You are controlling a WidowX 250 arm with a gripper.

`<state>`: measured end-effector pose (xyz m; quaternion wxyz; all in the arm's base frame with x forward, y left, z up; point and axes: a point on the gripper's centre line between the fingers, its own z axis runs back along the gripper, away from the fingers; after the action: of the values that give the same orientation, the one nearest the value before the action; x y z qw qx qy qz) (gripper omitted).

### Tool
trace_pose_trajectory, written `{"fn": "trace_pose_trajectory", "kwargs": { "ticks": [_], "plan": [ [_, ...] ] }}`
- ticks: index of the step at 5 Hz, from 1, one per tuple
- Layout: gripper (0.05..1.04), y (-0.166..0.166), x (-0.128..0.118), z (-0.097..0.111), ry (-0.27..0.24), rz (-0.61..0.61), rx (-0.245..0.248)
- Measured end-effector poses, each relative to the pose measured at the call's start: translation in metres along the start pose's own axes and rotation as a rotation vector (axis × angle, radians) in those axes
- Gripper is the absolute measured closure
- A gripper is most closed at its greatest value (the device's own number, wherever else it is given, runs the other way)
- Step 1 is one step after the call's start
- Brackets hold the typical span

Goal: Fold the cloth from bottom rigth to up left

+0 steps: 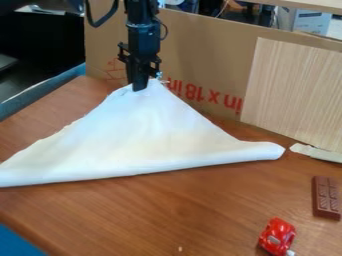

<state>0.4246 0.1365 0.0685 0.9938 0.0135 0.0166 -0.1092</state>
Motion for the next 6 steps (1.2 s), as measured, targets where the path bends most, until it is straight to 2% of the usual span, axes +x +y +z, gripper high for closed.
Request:
{"fn": "trace_pose_trajectory", "kwargs": {
  "ticks": [1,3,4,5,6],
  "plan": [
    [1.031,0.005,0.009,0.005,-0.011,-0.001,-0.008],
    [1.009,0.028,0.01,0.004,-0.069,0.013,0.052],
    [0.838,0.042,0.004,0.004,-0.078,0.057,0.077],
    [0.607,0.059,-0.004,0.007,-0.082,0.095,0.093],
    [0.277,0.063,-0.007,0.002,-0.088,0.105,0.097]
  ]
}}
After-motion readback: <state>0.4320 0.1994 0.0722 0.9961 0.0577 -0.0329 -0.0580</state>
